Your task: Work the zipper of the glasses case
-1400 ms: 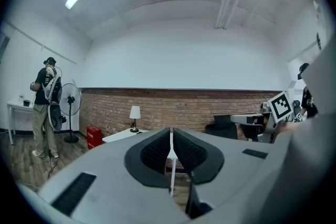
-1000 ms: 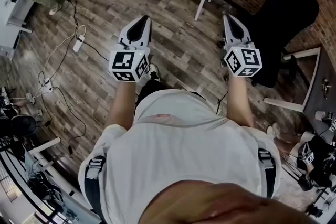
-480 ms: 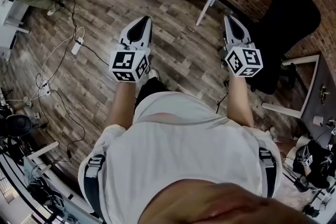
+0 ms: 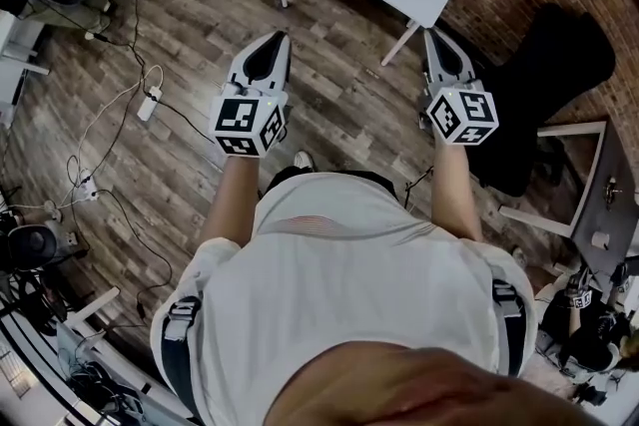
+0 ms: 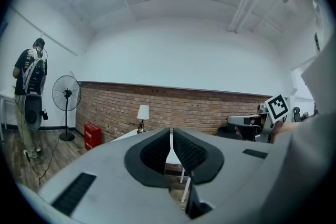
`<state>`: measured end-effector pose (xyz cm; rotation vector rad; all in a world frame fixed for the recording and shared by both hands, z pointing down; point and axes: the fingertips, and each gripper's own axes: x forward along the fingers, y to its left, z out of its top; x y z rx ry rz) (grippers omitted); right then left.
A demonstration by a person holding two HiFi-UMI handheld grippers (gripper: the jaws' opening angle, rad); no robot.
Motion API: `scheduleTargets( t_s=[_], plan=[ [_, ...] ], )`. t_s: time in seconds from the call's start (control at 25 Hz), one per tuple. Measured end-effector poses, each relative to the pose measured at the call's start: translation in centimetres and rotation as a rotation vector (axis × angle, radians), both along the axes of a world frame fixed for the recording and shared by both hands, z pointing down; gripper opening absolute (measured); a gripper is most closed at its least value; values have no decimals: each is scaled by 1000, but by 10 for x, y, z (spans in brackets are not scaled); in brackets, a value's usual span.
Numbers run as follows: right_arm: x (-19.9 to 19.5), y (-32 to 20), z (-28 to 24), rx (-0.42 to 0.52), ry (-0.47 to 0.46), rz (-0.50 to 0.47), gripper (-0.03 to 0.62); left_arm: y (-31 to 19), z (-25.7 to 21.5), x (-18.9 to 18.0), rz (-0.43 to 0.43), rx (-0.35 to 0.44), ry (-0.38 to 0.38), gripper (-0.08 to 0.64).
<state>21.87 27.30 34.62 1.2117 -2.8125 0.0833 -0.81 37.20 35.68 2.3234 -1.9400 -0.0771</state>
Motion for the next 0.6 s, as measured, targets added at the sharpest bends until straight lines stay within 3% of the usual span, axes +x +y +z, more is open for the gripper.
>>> scheduleTargets(
  t_s=[0.2, 0.6],
  plan=[
    [-40, -16, 9, -18, 33, -8, 51, -21, 6, -40, 2, -3, 12, 28],
    [-78, -99, 24, -42, 41, -55, 51, -93, 17, -70, -32, -21, 13, 28]
  ],
)
